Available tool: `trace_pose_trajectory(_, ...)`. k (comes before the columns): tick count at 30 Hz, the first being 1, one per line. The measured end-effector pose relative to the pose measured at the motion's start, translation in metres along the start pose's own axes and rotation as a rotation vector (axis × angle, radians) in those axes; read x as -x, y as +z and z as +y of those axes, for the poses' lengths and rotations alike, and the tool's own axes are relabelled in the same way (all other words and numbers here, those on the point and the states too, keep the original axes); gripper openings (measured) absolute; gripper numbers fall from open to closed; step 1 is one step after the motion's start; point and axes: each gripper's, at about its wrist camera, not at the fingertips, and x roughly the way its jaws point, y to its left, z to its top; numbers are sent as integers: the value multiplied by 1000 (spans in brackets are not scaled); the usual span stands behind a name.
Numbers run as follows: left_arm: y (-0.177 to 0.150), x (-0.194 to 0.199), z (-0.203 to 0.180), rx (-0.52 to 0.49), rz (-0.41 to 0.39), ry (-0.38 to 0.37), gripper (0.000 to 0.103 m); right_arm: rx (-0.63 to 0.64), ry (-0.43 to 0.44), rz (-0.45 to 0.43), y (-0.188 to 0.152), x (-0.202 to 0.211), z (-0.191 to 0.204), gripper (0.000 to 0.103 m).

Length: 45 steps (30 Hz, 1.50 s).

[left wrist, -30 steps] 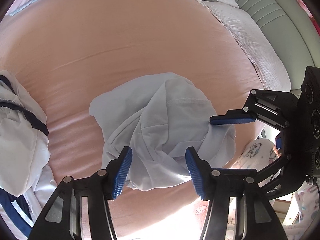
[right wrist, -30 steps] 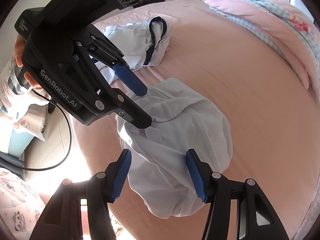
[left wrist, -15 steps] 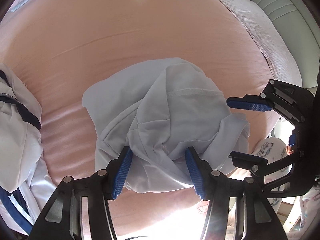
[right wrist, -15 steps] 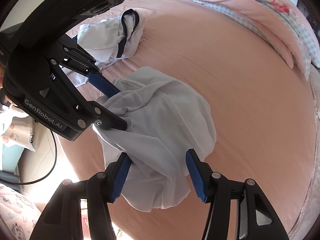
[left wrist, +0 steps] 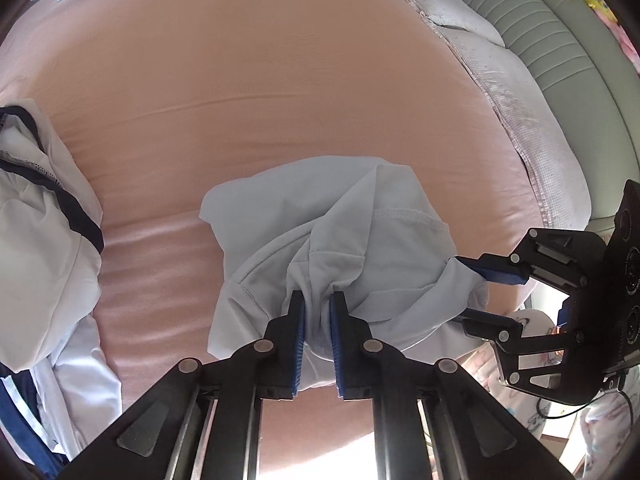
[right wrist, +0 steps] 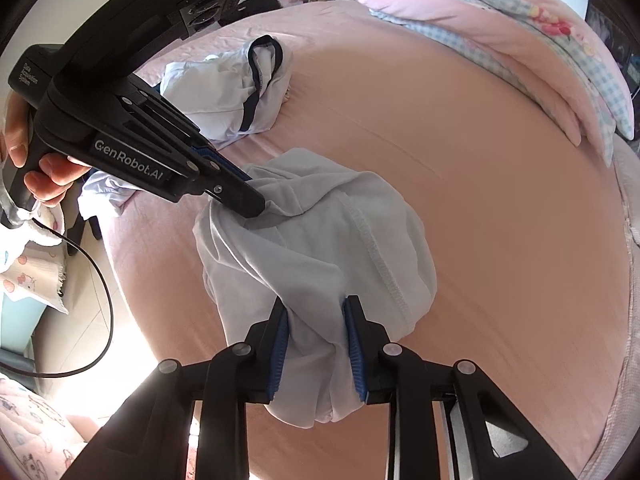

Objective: Fold clothes

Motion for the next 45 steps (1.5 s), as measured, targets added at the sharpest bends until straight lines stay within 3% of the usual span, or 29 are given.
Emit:
trace_pose_trajectory(8,6,22,2,83,-53,-90,10,-7,43,-21,0,11,0,20)
trace_pose_trajectory(12,16,23,-4,104,-77,-95,10,-3,78,-25,-2,15,3,20)
trace_pose_trajectory(15,21,16,-17,71,-60,-94,10,-18,136,-26,-3,15,3,7)
trace_pose_trajectory(18,19,15,-28,11,-39,-82,11,-12,121,-29,-4,16,3,7)
trace_pose_trajectory(22,12,21,-51,-176,-94,-20,12,-77,159,-51,-3,18,-10,6)
trace_pose_trajectory(25,2,25,-68,-347,-166,42,31,-101,162,-67,-4,23,-15,6)
trace_pose_trajectory(27,-6,27,-78,-457,-205,71,49,-91,158,-84,-4,27,-12,6)
trace_pose_trajectory(28,-9,27,-83,-502,-201,61,50,-84,159,-89,-4,28,-10,6)
trace_pose_trajectory(36,-23,15,-101,-713,-125,-42,50,-78,134,-137,-7,42,-8,7)
trace_pose_trajectory(40,-21,10,-103,-723,-125,-48,50,-90,135,-151,-9,44,-11,6)
trace_pose_trajectory(43,-17,5,-101,-697,-112,-43,32,-85,129,-150,-11,43,-10,7)
trace_pose_trajectory(45,-16,-2,-99,-682,-76,-16,27,-90,132,-144,-12,42,-11,7)
